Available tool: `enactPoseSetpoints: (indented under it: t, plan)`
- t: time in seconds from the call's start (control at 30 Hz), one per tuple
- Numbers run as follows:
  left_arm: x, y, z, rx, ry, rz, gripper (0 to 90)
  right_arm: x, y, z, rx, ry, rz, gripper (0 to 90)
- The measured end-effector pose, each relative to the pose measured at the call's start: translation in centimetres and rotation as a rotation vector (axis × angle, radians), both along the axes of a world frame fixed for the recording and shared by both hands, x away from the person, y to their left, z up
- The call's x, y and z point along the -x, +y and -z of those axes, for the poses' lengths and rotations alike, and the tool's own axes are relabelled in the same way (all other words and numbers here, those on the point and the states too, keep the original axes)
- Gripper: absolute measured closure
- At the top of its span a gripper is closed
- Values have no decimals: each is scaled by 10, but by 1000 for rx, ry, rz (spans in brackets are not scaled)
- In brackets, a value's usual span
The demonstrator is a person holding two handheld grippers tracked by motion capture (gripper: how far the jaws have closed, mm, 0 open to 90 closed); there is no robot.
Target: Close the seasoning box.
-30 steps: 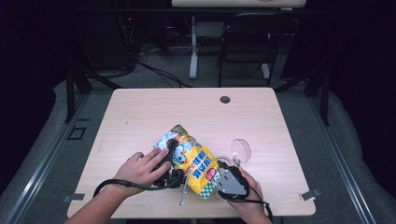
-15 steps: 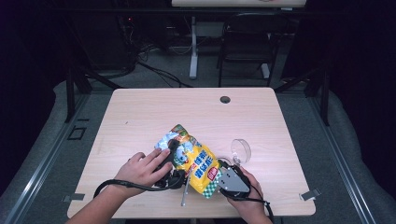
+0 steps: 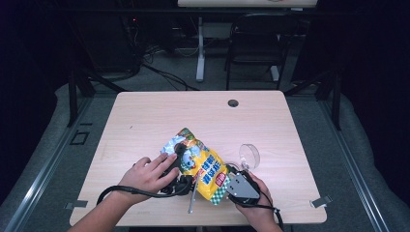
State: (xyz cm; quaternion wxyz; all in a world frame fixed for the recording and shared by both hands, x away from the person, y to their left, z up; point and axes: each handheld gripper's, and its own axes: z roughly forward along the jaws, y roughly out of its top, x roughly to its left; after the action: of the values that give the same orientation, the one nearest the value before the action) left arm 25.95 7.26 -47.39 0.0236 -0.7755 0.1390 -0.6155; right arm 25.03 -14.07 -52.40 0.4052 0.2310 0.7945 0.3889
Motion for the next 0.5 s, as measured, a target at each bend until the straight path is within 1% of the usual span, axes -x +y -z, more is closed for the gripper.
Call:
enactPoseSetpoints:
  t: [0.23,0.33,0.5]
  plan:
    - [0,-1,-3,-11,-10,4,648,0,-1,-1,-12,0,1,710]
    - [0,-2,-4,-25,-9,3,648,0,-1,-1,-20,4,2,710]
    - [-1,-3,-4,-24,-6,0,648,-1,-2,-1,-28,17,2,710]
